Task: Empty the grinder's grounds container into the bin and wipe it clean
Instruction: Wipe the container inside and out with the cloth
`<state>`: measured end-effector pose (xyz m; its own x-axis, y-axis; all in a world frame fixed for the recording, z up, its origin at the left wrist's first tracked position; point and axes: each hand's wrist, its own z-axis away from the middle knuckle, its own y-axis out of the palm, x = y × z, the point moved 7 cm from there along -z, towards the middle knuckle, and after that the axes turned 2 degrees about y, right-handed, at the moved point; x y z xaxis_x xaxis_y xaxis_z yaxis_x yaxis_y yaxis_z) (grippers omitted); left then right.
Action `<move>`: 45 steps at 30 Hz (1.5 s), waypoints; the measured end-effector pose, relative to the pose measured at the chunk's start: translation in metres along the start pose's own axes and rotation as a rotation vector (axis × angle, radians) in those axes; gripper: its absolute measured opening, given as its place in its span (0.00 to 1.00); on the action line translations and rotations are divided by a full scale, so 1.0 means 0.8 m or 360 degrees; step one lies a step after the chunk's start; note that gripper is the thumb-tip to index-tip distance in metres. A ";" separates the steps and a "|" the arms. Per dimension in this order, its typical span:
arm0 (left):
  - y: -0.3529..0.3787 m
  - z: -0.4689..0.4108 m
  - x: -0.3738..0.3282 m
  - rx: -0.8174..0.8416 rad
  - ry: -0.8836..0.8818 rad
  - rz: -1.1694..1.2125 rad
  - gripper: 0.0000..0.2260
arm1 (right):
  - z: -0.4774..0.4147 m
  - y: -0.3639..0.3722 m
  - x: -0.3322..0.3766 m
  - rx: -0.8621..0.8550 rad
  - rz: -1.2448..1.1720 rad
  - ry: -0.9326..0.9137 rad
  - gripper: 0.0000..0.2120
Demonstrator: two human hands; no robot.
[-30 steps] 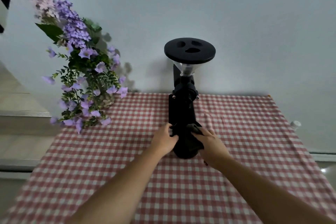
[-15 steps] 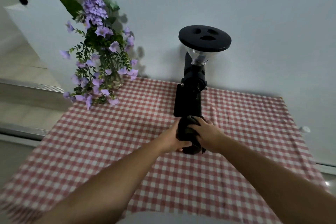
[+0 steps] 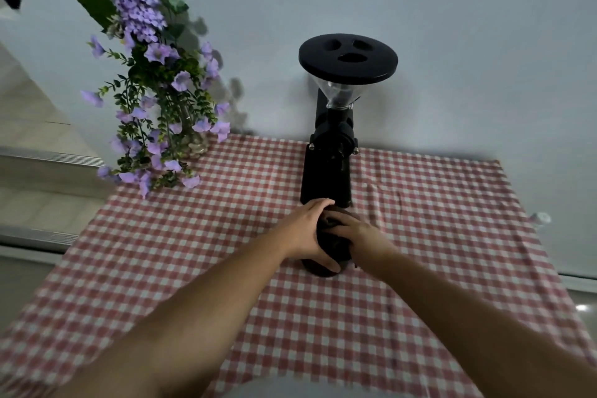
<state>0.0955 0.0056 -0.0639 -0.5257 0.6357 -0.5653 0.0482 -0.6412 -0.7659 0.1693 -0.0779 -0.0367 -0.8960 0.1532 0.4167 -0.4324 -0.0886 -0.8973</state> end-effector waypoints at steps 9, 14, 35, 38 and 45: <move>-0.001 0.009 0.002 -0.0064 -0.0081 0.0122 0.60 | 0.004 -0.012 -0.015 -0.0048 0.0002 -0.0049 0.22; -0.004 0.014 -0.003 -0.0087 -0.0066 0.0127 0.58 | 0.037 0.003 -0.005 -0.0124 -0.0464 0.0022 0.23; 0.001 0.097 0.020 -0.0088 -0.0052 0.0093 0.52 | 0.054 0.053 0.015 0.0281 0.0442 -0.0313 0.19; 0.002 0.098 0.023 -0.0105 -0.0047 0.0145 0.52 | 0.046 0.064 0.024 0.0355 0.0491 -0.0183 0.19; 0.007 0.099 0.026 -0.0120 -0.0012 0.0228 0.51 | 0.041 0.022 0.026 0.0597 -0.0633 0.0107 0.05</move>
<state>0.0176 -0.0187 -0.0559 -0.5153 0.5365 -0.6683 0.1867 -0.6908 -0.6985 0.1396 -0.1087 -0.0392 -0.6529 0.3077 0.6921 -0.7537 -0.3541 -0.5537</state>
